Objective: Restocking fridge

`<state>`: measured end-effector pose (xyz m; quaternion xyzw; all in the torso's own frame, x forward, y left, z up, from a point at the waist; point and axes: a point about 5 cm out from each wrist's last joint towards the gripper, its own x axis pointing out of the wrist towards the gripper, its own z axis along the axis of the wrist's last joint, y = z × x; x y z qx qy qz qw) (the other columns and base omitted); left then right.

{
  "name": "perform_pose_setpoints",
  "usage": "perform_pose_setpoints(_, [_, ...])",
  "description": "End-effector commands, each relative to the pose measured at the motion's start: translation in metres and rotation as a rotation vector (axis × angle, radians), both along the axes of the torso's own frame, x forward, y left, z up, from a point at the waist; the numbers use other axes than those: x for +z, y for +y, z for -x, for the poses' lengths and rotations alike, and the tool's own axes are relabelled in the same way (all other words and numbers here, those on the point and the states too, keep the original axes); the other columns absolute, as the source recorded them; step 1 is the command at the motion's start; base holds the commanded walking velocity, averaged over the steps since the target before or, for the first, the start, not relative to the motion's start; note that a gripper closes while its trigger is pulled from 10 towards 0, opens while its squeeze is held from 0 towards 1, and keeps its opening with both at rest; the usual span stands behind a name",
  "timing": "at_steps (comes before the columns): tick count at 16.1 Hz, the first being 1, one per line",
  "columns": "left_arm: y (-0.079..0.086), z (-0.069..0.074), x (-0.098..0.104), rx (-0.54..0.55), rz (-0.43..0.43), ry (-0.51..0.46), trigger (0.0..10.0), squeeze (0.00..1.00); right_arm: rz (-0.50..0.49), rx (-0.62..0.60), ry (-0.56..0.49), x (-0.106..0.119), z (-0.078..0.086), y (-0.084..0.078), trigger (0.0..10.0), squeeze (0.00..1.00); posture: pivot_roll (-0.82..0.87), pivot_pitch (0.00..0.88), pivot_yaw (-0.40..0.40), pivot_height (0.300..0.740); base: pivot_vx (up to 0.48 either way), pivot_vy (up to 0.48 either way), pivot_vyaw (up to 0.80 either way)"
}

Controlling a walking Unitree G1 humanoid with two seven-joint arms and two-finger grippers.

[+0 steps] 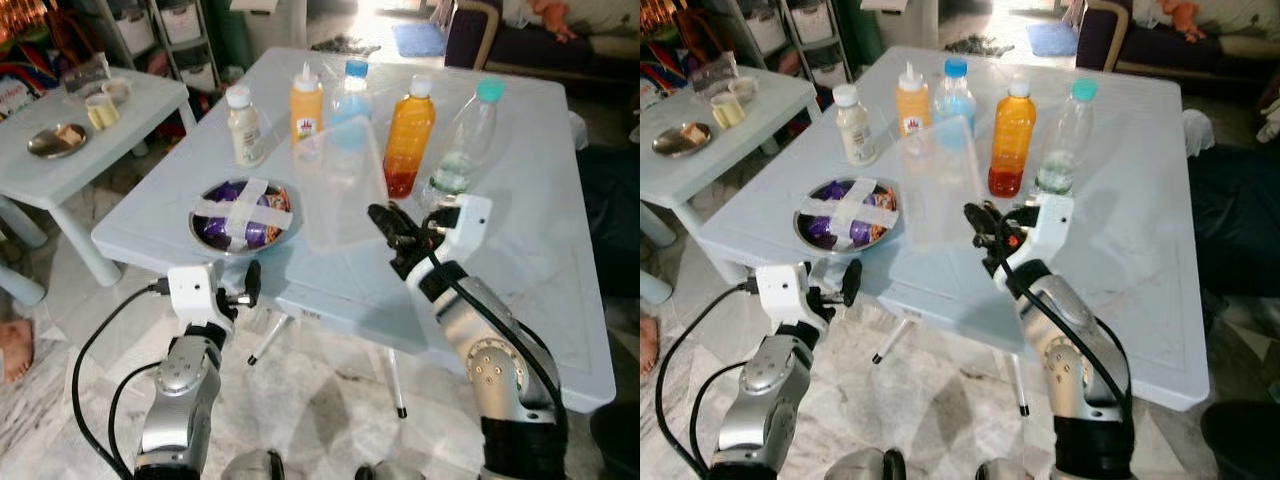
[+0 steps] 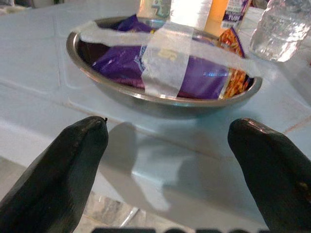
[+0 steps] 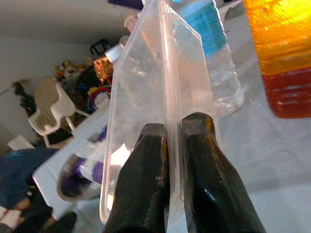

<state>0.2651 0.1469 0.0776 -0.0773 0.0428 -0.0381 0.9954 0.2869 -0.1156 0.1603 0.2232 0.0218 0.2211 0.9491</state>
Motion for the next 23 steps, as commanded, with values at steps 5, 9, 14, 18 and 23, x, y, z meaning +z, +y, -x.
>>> perform_pose_setpoints(5, [0.003, 0.004, -0.006, 0.023, -0.013, 0.028, 10.0, 0.00, 0.067, 0.035, -0.047, -0.005, 0.000, 0.006, 10.0, 0.00, -0.06, 0.029, 0.027, 0.740, -0.294, 0.000, 0.00])
perform_pose_setpoints(9, [0.001, 0.004, -0.007, 0.018, -0.011, 0.032, 10.0, 0.00, 0.119, 0.016, -0.120, -0.002, -0.003, 0.002, 10.0, 0.00, -0.06, 0.019, 0.025, 0.740, -0.322, 0.000, 0.52])
perform_pose_setpoints(14, [0.005, 0.002, -0.005, 0.028, -0.024, 0.028, 10.0, 0.00, 0.164, 0.037, -0.162, -0.003, -0.004, 0.004, 10.0, 0.00, -0.06, 0.021, 0.024, 0.740, -0.298, 0.000, 0.78])
perform_pose_setpoints(18, [0.025, 0.021, -0.029, 0.040, -0.090, 0.125, 10.0, 0.00, 0.231, 0.054, -0.181, -0.011, 0.000, 0.004, 10.0, 0.00, -0.06, 0.018, 0.025, 0.740, 0.000, 0.000, 0.78])
perform_pose_setpoints(23, [0.064, 0.042, -0.052, 0.174, -0.190, 0.200, 10.0, 0.00, 0.241, 0.024, -0.130, -0.026, -0.002, -0.002, 10.0, 0.00, -0.04, 0.015, 0.029, 0.740, 0.000, 0.000, 0.77])
